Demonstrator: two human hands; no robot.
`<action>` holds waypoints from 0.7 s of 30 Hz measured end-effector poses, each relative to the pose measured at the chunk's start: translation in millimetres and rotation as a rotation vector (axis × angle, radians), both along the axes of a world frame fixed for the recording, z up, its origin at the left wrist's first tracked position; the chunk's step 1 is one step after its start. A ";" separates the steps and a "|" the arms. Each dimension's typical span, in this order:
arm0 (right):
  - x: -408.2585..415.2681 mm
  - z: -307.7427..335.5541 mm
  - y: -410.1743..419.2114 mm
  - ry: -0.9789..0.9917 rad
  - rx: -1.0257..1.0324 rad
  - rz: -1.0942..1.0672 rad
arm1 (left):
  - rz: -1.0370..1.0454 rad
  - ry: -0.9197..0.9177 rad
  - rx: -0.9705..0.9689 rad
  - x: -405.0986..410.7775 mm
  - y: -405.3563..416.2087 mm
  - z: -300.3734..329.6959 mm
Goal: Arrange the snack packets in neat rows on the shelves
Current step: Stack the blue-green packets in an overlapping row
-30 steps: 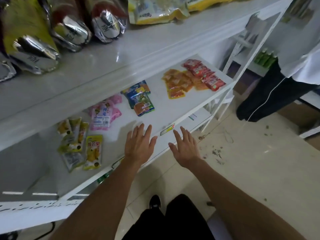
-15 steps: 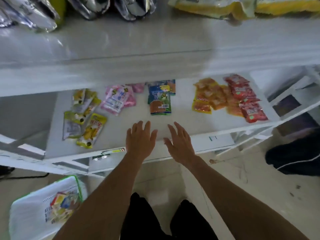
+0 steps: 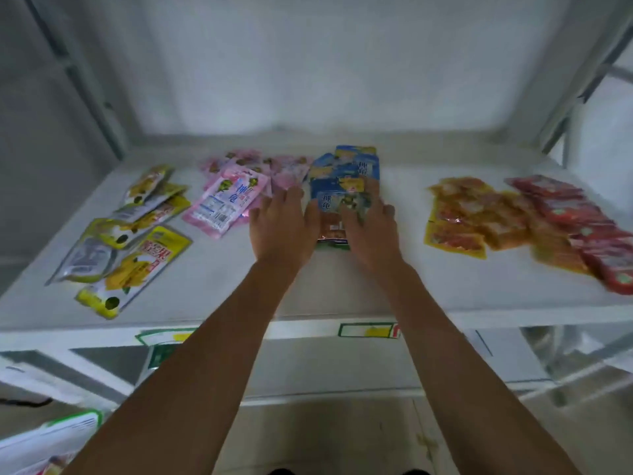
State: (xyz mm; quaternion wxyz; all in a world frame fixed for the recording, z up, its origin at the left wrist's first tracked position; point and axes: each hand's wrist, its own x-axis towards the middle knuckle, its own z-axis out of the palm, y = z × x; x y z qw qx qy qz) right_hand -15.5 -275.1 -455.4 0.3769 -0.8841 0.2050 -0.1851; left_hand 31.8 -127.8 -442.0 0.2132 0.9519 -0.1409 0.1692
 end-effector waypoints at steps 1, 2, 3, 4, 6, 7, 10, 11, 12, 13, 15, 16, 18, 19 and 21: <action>0.3 -9.4 -1.7 -0.006 -0.045 0.000 | 0.007 -0.040 -0.031 0.6 -4.2 -6.4; -1.4 -17.6 -2.6 -0.010 -0.099 -0.002 | 0.008 -0.071 -0.068 -2.0 -6.7 -12.9; -3.8 -23.8 -2.8 -0.029 -0.156 -0.005 | 0.001 -0.093 -0.112 -7.0 -7.6 -18.9; -5.4 -27.0 -2.8 -0.050 -0.192 -0.010 | -0.014 -0.111 -0.161 -11.8 -7.6 -23.6; -7.2 -29.0 -2.7 -0.086 -0.185 -0.009 | -0.035 -0.157 -0.254 -20.5 -4.6 -29.3; -7.4 -27.6 -2.5 -0.102 -0.161 -0.004 | -0.038 -0.174 -0.283 -22.1 -2.9 -28.7; -13.0 -26.6 2.8 -0.158 -0.090 -0.013 | -0.045 -0.072 -0.225 -22.9 -0.5 -26.9; -13.1 -26.9 4.5 -0.179 -0.078 -0.017 | -0.048 -0.037 -0.182 -20.4 -1.7 -26.9; -13.1 -26.7 5.6 -0.198 -0.068 -0.018 | -0.053 -0.016 -0.142 -18.2 -3.9 -27.0; -11.6 -26.6 6.2 -0.212 -0.061 -0.018 | -0.054 -0.010 -0.107 -16.5 -5.8 -27.9; -8.6 -24.2 5.4 -0.213 -0.036 -0.008 | -0.021 -0.032 -0.016 -13.6 -8.2 -30.6; -7.1 -23.2 4.2 -0.202 -0.027 -0.006 | 0.008 -0.056 0.038 -12.4 -8.7 -31.8; -5.2 -22.5 3.2 -0.182 -0.028 -0.002 | 0.047 -0.107 0.113 -10.6 -9.2 -35.8; -4.6 -22.2 3.2 -0.183 -0.024 0.003 | 0.047 -0.121 0.127 -8.6 -10.1 -37.8; -5.1 -21.4 2.8 -0.218 0.012 0.020 | 0.047 -0.120 0.113 -5.3 -10.8 -40.8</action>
